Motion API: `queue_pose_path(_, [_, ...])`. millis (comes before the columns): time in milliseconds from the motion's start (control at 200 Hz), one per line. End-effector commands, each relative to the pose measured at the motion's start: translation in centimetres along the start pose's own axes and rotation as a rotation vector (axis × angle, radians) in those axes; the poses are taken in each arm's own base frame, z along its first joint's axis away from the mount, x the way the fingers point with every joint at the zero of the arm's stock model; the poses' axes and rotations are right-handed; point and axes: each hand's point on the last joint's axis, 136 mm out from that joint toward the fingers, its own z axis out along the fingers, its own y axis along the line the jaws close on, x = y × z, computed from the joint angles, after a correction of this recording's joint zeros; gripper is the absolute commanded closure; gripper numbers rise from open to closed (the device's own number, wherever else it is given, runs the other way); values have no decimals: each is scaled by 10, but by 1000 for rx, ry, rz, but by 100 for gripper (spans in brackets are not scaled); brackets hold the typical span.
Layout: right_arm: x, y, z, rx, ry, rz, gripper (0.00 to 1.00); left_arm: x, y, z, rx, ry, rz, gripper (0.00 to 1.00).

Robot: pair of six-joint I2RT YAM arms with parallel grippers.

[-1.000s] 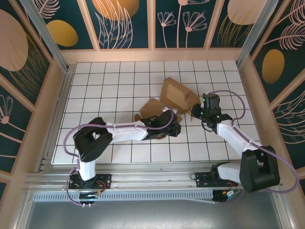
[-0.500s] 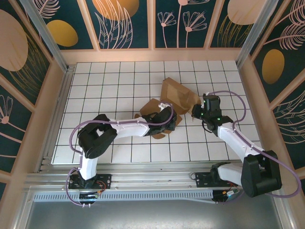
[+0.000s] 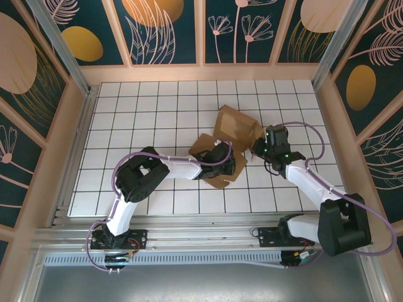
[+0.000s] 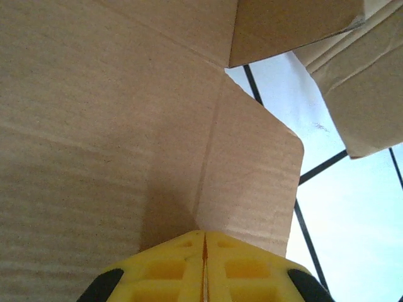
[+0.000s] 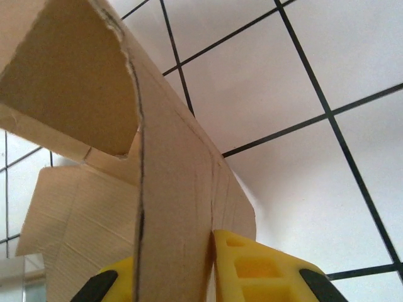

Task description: Fold the paper box

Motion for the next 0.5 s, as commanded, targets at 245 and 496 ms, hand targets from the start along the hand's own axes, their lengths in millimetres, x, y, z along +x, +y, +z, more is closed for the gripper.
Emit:
queue_pose_path(245, [9, 22, 10, -69, 34, 255, 87, 26, 21, 18, -1, 92, -21, 91])
queue_pose_path(496, [17, 31, 13, -90, 44, 281, 87, 26, 20, 21, 12, 98, -26, 91])
